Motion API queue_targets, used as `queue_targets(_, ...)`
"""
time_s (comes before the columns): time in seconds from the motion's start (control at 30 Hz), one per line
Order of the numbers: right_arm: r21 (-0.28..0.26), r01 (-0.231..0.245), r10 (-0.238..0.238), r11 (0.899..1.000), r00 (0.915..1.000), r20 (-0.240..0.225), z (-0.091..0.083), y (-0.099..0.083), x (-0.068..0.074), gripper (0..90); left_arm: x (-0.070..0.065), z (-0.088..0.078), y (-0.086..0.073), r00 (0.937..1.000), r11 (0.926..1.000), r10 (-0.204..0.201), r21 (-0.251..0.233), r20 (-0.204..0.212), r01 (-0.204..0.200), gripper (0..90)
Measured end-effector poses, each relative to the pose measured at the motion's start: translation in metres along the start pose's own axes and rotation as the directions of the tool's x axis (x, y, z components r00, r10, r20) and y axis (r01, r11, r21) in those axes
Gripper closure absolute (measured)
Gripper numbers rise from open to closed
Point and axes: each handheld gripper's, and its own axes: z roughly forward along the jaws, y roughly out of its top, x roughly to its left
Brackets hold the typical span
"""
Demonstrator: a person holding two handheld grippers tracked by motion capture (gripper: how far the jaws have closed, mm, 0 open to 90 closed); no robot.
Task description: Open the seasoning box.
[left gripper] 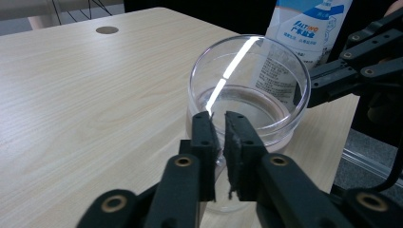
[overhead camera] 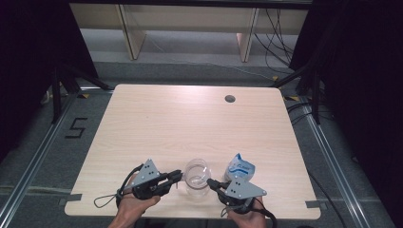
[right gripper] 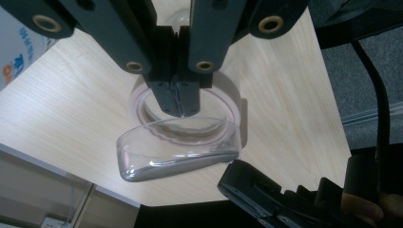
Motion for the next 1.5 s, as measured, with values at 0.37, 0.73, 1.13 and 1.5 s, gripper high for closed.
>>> queue_targets(0.37,-0.012,0.003,-0.003,1.0,0.9999,-0.012,0.001,0.005,0.001,89.7,-0.003,-0.012,-0.007,0.9999,1.0,-0.002,0.002,-0.013,0.002,49.3)
queue_targets(0.73,-0.032,0.014,-0.015,0.999,0.9995,-0.027,0.006,0.014,0.007,89.4,0.0,-0.012,-0.033,0.996,0.9951,-0.048,0.083,-0.075,0.054,30.4)
queue_targets(1.13,-0.065,0.048,-0.051,0.997,0.9979,-0.04,0.008,0.021,0.011,89.2,-0.001,-0.01,-0.042,0.9944,0.9946,-0.06,0.079,-0.087,0.067,27.3)
queue_targets(1.5,-0.076,0.051,-0.056,0.996,0.9969,-0.056,0.015,0.028,0.019,88.4,-0.003,-0.008,-0.043,0.9958,0.9937,-0.056,0.093,-0.073,0.062,26.9)
